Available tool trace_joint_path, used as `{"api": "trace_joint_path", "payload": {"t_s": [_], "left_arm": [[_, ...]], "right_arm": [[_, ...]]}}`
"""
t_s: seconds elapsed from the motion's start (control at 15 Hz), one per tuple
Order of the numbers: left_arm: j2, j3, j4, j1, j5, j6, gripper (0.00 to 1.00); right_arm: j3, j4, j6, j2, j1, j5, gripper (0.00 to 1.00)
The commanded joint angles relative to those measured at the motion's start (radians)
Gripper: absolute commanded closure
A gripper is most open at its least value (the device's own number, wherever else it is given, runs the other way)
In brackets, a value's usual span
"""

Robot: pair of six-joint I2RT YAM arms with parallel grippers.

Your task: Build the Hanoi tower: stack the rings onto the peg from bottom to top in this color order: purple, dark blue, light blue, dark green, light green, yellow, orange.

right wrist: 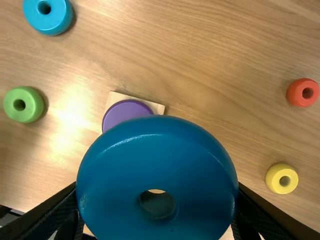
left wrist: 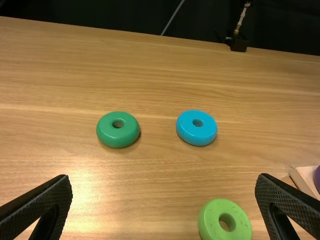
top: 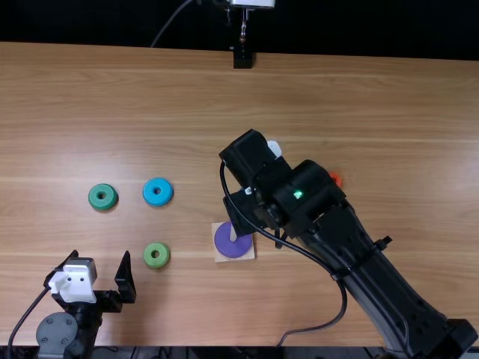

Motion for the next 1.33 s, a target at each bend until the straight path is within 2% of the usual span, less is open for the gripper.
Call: {"api": "trace_joint_path", "payload": {"t_s": [0.0,0.4,1.27], "left_arm": [[-0.012,-0.105,-0.082,-0.003,-0.007,0.006,0.00],[-0.012,-0.105,-0.082,-0.003,-0.007,0.006,0.00],[-0.012,-0.105,-0.082,-0.003,-0.007,0.006,0.00]], "right_arm": [[0.029,0.002,0.009,-0.022,0.008,-0.005,0.93],[0.017,0.004,0.013,-0.022,0.062,-0.005,0.93],[-0.023,0.013,0.015,0.031,0.077,-0.005,0.93]]}}
